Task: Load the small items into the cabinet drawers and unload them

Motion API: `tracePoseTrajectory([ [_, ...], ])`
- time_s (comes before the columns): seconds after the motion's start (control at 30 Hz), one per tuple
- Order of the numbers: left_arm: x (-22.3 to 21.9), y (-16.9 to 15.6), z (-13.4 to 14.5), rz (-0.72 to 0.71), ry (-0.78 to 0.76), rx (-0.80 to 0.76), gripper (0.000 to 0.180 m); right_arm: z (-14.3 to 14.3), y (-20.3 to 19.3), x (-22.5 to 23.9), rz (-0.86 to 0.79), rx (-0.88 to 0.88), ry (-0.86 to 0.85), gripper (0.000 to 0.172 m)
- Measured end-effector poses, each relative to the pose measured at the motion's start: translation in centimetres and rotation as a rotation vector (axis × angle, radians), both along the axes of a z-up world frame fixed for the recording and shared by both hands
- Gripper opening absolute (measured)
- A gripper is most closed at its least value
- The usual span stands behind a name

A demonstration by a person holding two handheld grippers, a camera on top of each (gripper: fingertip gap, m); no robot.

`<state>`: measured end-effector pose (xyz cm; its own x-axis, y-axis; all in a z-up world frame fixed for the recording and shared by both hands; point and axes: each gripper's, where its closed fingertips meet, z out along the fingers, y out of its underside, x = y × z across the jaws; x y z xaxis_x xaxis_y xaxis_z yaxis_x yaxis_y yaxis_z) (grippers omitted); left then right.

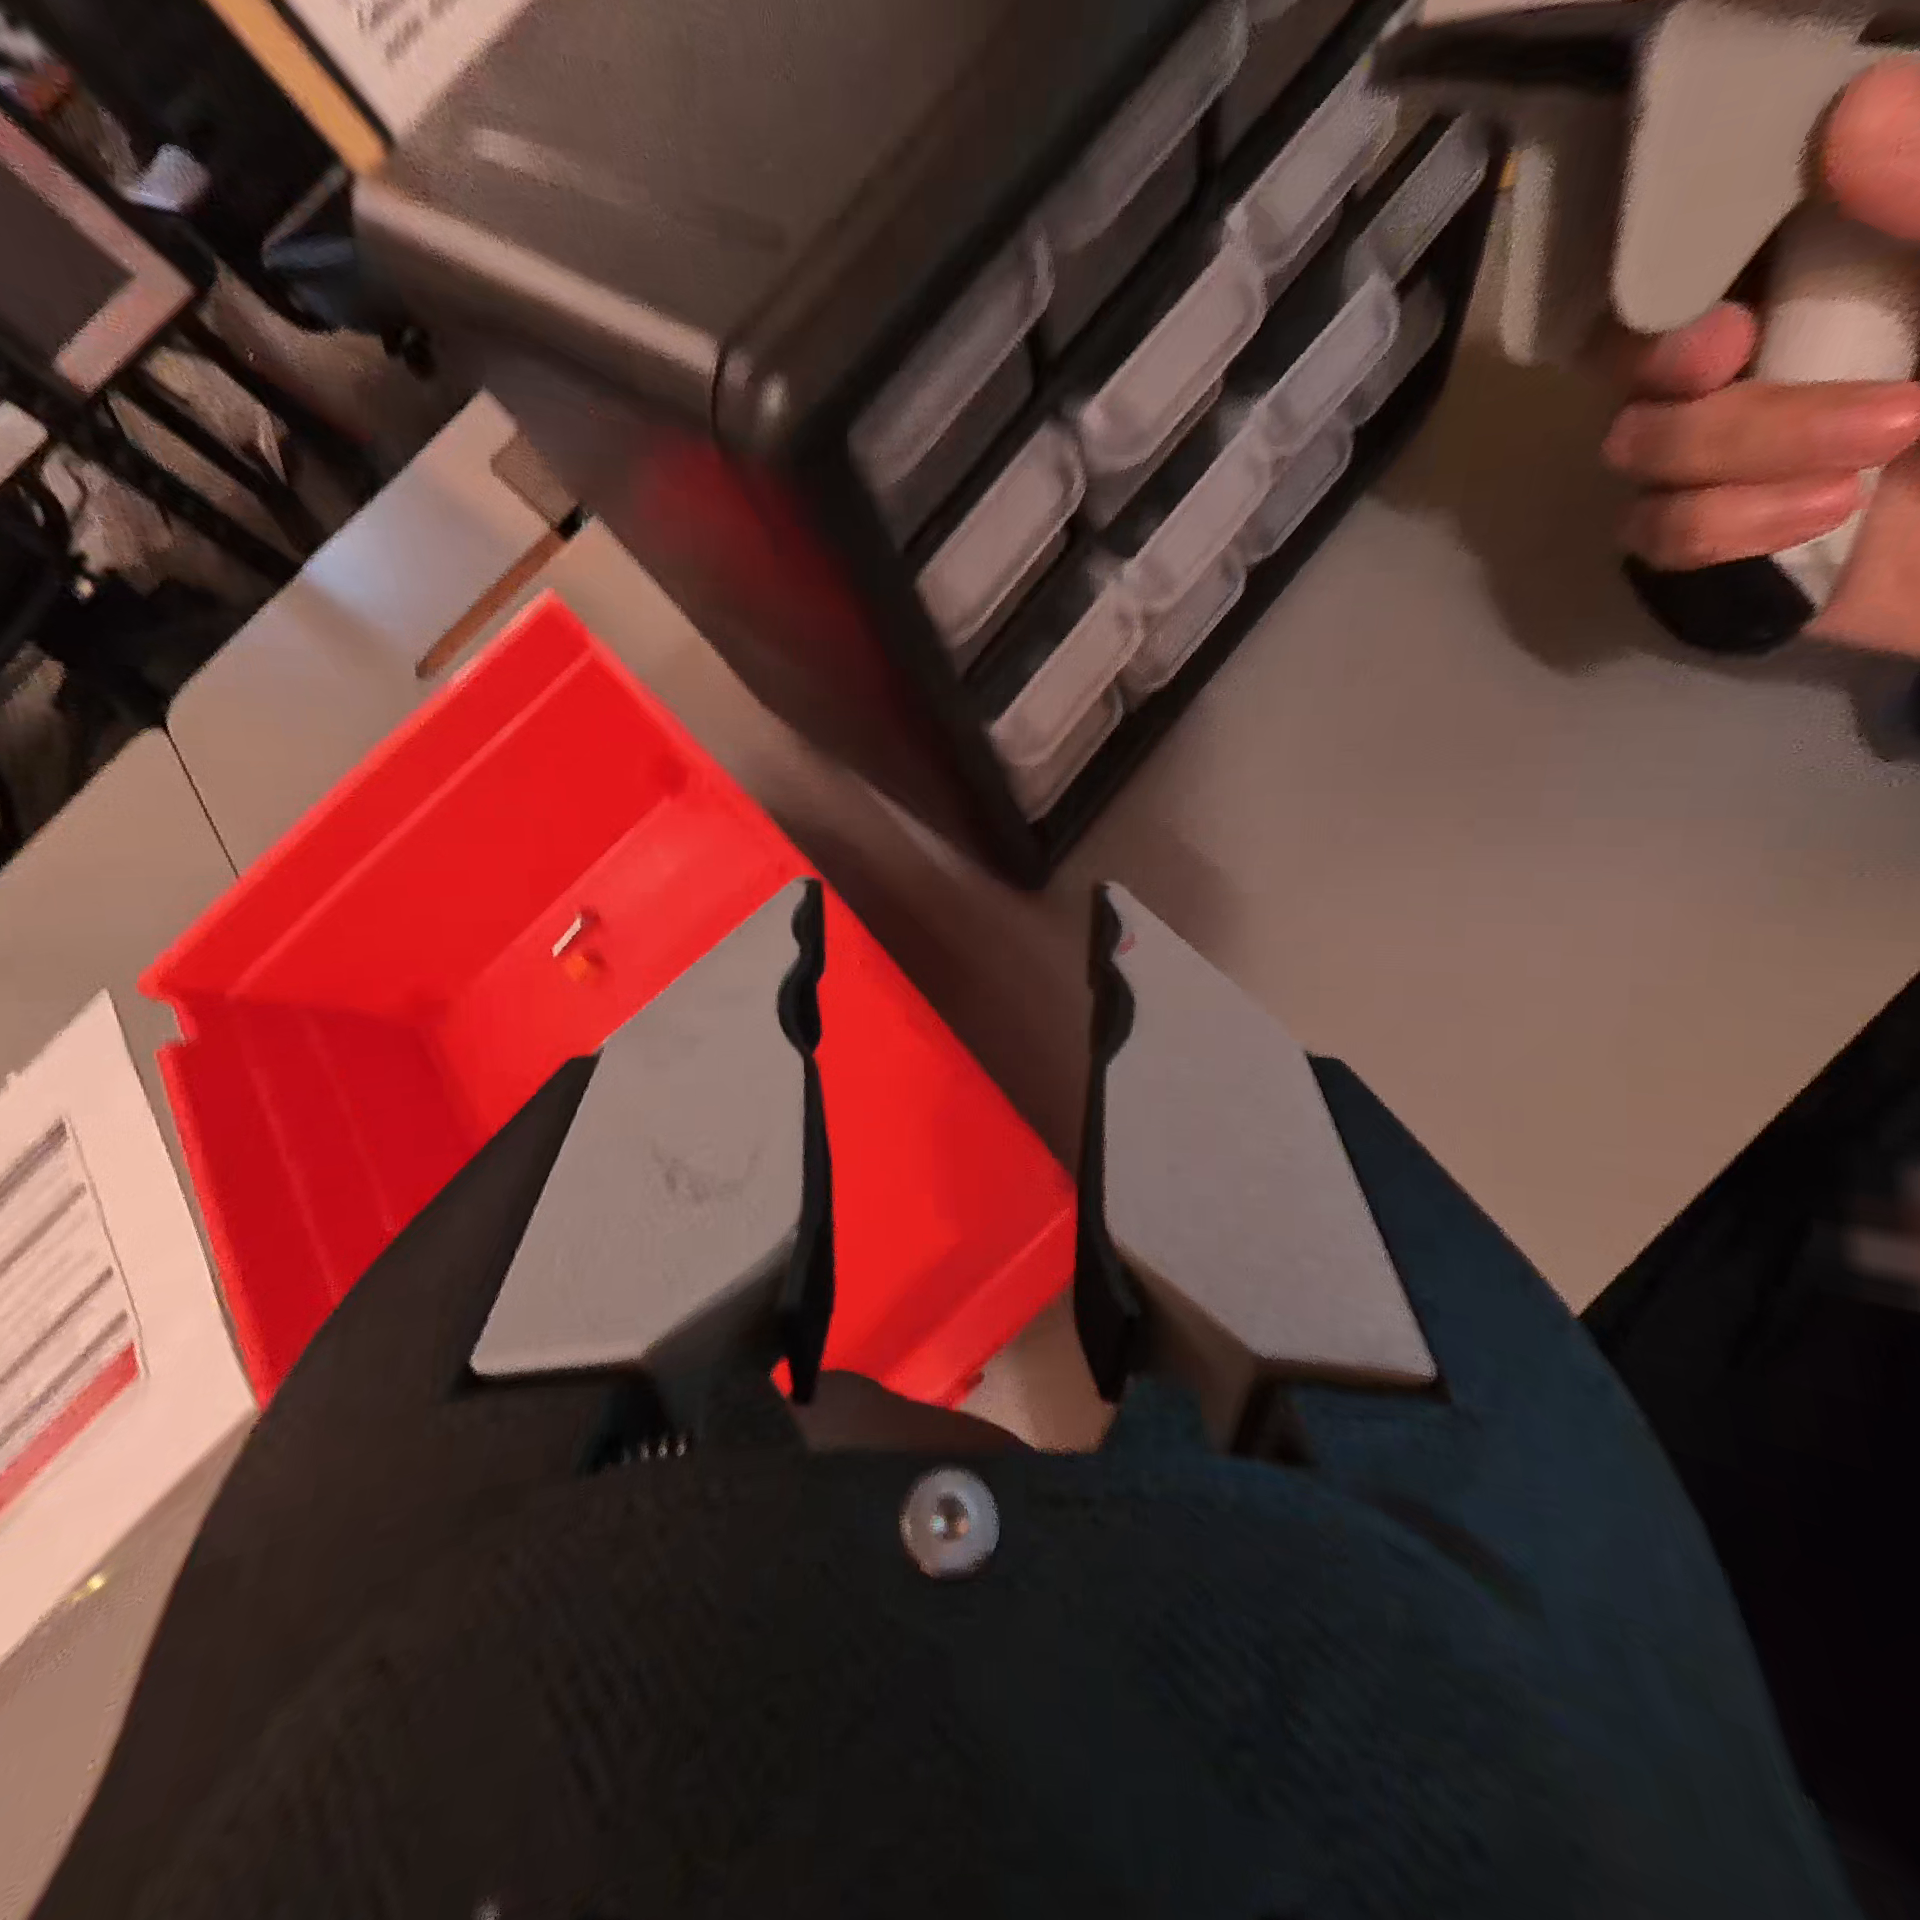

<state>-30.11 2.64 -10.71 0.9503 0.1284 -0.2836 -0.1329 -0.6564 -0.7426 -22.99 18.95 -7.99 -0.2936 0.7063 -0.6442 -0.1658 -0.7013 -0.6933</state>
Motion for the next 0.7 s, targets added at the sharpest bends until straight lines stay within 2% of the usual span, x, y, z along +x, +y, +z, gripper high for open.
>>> tracePoseTrajectory([
  [0.1, -1.4, -1.8, -2.0, 0.056, -0.055, 0.005, 0.049, 0.1, -1.9, -1.0, 0.063, 0.01, -0.005, 0.008],
  [0.27, -3.0, -4.3, -4.3, 0.118, -0.103, 0.019, 0.05, 0.7, -3.1, -3.5, 0.086, 0.006, -0.033, 0.014],
  [0.5, -5.0, -6.7, -5.7, 0.181, -0.159, 0.05, 0.051, 1.2, -2.8, -4.7, 0.101, -0.059, 0.014, 0.006],
  [0.7, -6.7, -7.0, -6.1, 0.225, -0.153, 0.043, 0.052, 1.3, -3.1, -4.3, 0.089, -0.042, 0.023, 0.004],
])
